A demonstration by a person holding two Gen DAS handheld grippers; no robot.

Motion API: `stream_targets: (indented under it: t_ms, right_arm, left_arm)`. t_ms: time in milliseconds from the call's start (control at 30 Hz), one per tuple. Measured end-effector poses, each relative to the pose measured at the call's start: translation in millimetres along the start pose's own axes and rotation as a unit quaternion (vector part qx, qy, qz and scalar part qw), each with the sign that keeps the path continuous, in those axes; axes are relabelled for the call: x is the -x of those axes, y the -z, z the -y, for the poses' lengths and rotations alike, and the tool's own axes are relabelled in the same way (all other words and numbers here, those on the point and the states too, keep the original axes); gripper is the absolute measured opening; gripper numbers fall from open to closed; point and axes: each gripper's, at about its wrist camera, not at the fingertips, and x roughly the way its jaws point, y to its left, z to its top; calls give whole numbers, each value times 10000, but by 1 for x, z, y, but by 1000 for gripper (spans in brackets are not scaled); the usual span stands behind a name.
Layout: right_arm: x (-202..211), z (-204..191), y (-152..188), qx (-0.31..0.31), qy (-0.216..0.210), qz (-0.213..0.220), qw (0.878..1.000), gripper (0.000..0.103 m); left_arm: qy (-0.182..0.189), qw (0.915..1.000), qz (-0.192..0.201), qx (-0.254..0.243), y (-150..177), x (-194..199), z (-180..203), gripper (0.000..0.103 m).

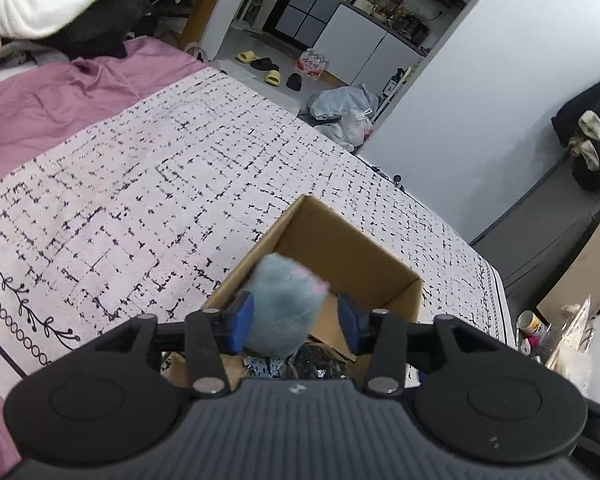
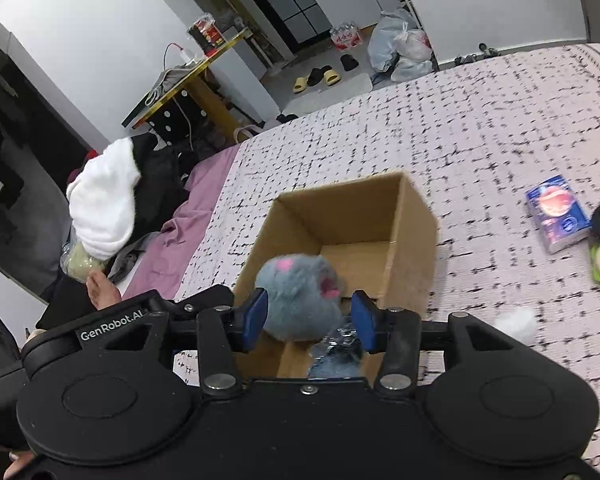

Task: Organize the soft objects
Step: 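Open both tools to drop the grey plush into the box, then move the left tool to the white fluffy ball while the right tool moves to the burger plush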

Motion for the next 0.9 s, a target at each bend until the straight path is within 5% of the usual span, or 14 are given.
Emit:
stream_targets:
  t_ms: [333,900]
  right_arm:
    - [42,31,-9,31,370,291,9989,66]
    - [86,88,0,174,955,412,9944,88]
  left_arm:
    - [133,9984,96,-550,7,14,36,71]
    - [185,9896,-17,-1427,35,14,89,72]
